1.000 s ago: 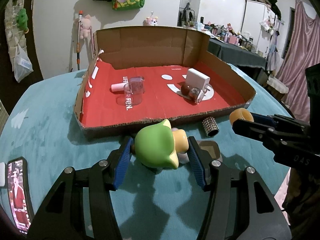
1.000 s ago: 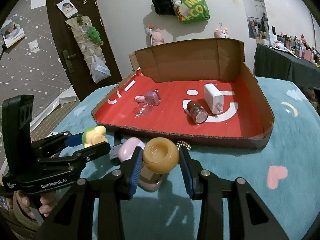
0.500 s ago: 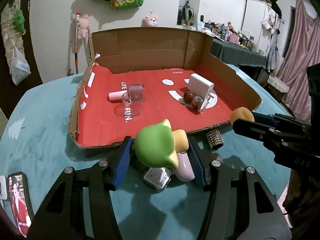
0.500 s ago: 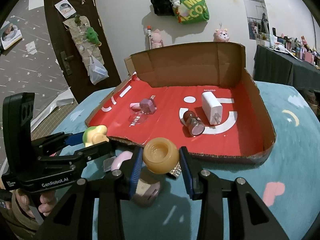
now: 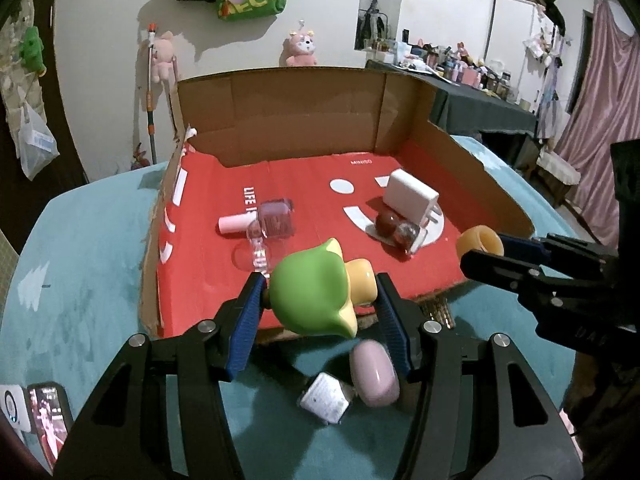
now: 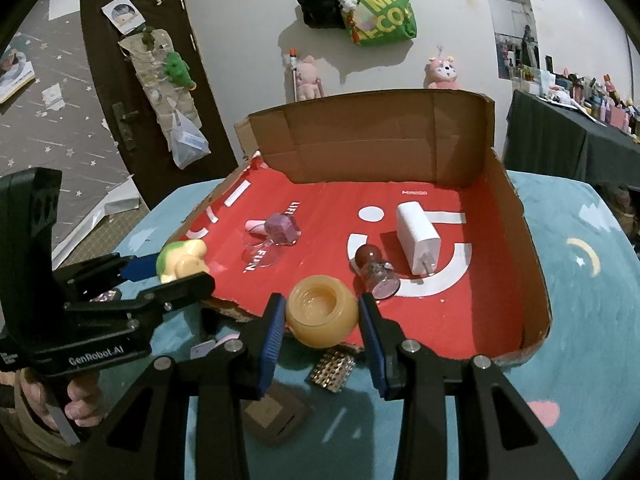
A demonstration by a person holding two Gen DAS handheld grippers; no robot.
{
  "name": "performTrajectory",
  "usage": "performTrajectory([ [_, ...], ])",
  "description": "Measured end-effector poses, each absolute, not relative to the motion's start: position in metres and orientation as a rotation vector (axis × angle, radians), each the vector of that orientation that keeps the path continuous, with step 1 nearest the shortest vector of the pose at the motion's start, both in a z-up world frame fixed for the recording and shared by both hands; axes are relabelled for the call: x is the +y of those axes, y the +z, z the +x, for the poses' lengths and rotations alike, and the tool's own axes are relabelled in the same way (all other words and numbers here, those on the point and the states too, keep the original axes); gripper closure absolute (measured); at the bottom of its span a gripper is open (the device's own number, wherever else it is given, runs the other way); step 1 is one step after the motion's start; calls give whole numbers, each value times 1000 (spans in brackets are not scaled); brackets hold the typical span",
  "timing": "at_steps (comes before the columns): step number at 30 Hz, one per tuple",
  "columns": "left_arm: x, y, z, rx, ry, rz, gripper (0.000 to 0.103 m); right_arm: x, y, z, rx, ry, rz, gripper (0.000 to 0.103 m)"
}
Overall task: Organize rigid objects
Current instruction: 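Carry the green toy and orange cup with both tools into the box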
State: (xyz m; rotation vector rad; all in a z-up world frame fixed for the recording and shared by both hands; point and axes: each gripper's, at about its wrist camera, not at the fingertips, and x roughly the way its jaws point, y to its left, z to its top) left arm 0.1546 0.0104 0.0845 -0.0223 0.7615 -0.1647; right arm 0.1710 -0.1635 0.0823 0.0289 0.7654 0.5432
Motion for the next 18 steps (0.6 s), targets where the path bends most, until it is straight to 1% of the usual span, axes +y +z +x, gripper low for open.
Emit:
performTrajectory([
  [8, 13, 79, 181, 819, -176, -21, 50, -163, 78, 194, 797, 521, 19, 63],
  [18, 18, 60, 200, 902, -186, -25, 50, -155, 59, 213, 875, 543, 17, 63],
])
